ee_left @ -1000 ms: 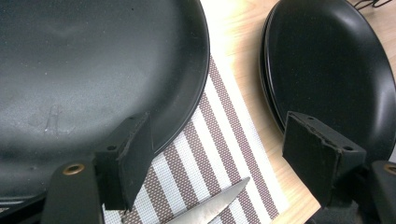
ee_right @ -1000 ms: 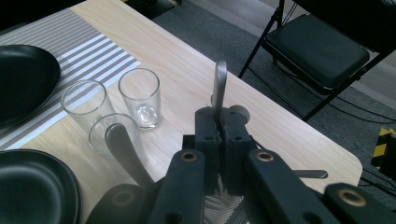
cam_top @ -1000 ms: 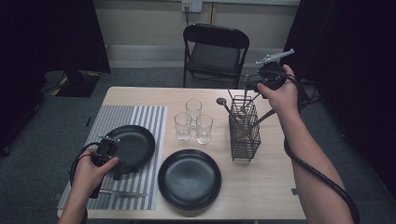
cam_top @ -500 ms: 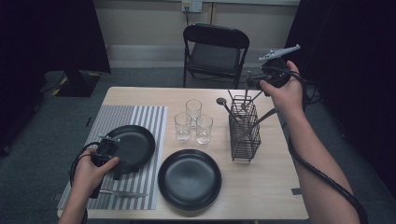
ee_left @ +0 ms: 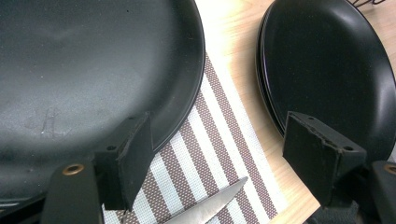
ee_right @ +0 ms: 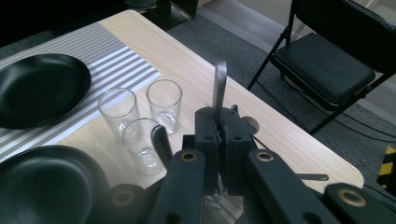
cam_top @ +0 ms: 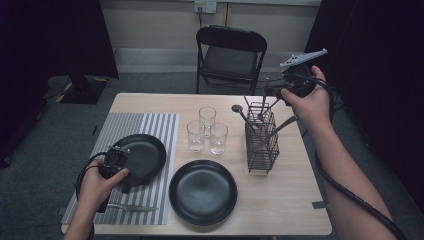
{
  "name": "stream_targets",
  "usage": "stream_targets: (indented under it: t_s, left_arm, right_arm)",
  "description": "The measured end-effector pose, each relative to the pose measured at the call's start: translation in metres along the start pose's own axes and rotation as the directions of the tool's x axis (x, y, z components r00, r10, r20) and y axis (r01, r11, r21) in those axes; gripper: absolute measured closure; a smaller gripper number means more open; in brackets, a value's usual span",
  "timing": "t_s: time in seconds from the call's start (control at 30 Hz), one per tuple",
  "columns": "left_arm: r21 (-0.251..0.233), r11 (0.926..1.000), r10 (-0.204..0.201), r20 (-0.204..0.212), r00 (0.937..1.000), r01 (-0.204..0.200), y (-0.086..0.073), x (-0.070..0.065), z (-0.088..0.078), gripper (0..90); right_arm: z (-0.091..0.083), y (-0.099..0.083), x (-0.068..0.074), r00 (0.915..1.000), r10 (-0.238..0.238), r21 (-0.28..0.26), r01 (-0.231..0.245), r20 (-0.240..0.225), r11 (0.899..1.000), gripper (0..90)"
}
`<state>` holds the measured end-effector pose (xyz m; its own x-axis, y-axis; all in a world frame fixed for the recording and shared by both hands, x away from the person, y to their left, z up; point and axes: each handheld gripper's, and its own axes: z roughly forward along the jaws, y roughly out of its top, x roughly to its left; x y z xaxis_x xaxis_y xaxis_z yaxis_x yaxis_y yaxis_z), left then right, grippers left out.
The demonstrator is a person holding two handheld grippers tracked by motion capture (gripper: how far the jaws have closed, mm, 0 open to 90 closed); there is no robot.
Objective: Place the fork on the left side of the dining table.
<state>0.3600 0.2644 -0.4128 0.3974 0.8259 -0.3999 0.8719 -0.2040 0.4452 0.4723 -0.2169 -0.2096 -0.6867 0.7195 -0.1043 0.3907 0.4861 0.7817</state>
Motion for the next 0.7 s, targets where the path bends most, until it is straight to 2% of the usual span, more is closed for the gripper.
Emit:
stream_targets:
  t_s: [0.3, 0.37, 0.7]
  left_arm:
    - [0.002, 1.0, 0.005, 0.001, 1.0, -0.005, 0.0, -0.001, 0.0, 23.9]
    - [0.0, 1.0, 0.0, 0.005, 1.0, 0.0, 0.0, -0.002, 0.0, 23.9]
    - [0.008, 1.0, 0.006, 0.01, 0.9999, -0.006, 0.0, -0.003, 0.001, 23.3]
  right_arm:
    - [-0.006, -0.002, 0.01, 0.9995, -0.017, -0.013, 0.017, -0.028, 1.0, 87.5]
    - [-0.007, -0.003, 0.013, 0.9992, -0.009, -0.009, 0.008, -0.038, 1.0, 87.4]
    - [-0.008, -0.003, 0.026, 0.9965, -0.047, -0.016, 0.046, -0.069, 0.999, 87.4]
